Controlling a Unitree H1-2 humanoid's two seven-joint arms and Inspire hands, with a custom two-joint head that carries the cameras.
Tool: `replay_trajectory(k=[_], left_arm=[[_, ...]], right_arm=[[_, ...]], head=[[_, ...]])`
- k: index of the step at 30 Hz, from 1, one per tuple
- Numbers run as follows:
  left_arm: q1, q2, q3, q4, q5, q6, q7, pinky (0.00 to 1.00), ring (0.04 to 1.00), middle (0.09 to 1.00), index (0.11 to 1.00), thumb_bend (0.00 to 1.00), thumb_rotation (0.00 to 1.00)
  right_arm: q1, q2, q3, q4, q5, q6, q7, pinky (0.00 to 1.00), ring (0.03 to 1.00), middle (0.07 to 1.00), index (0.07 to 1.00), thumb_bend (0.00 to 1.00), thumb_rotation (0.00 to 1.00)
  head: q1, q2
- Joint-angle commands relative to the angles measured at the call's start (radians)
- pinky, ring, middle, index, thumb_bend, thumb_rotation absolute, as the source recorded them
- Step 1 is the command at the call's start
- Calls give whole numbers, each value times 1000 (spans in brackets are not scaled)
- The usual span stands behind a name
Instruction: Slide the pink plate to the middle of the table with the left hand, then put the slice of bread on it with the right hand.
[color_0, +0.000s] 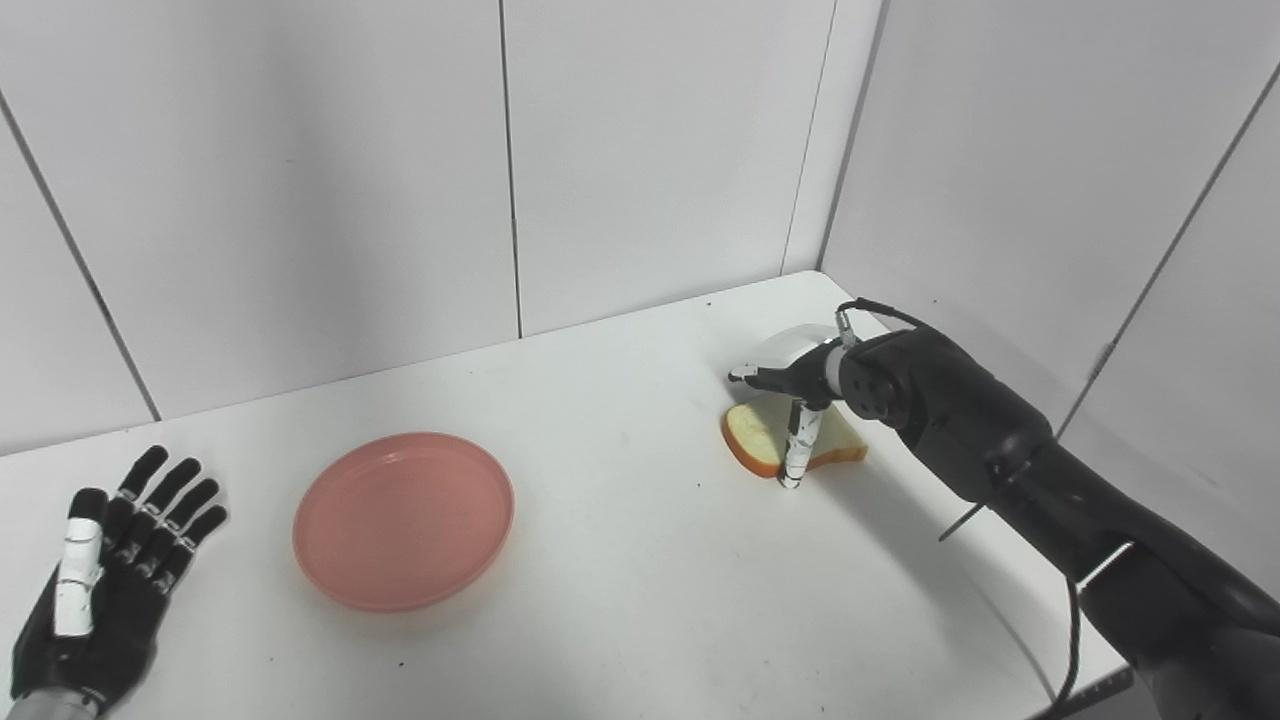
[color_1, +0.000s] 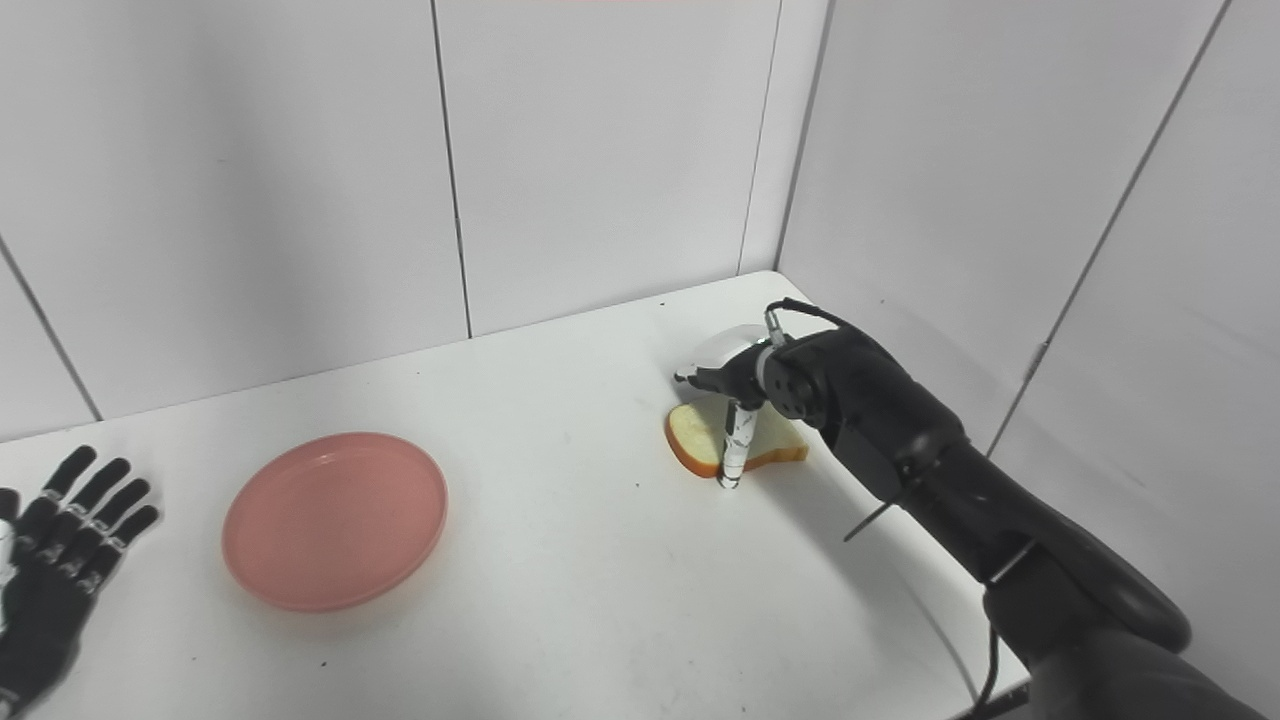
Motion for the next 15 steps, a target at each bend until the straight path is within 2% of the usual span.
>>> replay_trajectory(k=[1,3,5,6,9,11,12,13,14,15], left_arm=[[64,10,-12,41,23,107,30,891,901,911,917,914,764],[64,12,-14,42,24,106,25,891,902,911,917,917,764],[65,13,-14,43,20,107,19,896,906,914,919,920,761],[63,15,-14,47,19,106,15,914,915,922,929,919,762],[61,16,-15,53,20,103,12,916,916,923,930,919,762],[63,13,-14,49,23,102,21,902,906,913,921,917,765],[64,12,-14,46,24,102,24,896,902,910,918,917,760],[65,11,-13,43,24,102,26,894,901,910,919,918,759],[66,11,-13,43,23,102,27,894,900,910,919,918,759],[67,11,-14,39,23,105,25,896,901,911,920,920,759]], right_arm=[[-47,-13,8,0,-21,20,10,788,937,982,988,1000,352],[-48,-8,8,15,-11,11,1,791,929,975,980,1000,335],[-53,2,5,41,-2,16,-3,835,937,971,978,1000,316],[-53,10,1,51,3,26,-7,832,945,971,972,1000,279],[-47,23,-8,60,13,30,-28,820,943,968,967,1000,262],[-32,33,-18,54,24,22,-66,763,879,925,927,1000,212],[-24,36,-23,49,31,11,-95,715,837,891,902,1000,185],[-19,38,-26,46,35,5,-113,626,762,821,845,1000,127],[-16,38,-27,44,38,1,-125,604,743,805,831,1000,113],[-6,38,-37,43,46,-31,-179,559,668,723,705,827,112]], head=[[2,1],[2,1],[5,5],[5,6],[6,8],[7,9],[8,9],[8,9],[8,9],[8,10]])
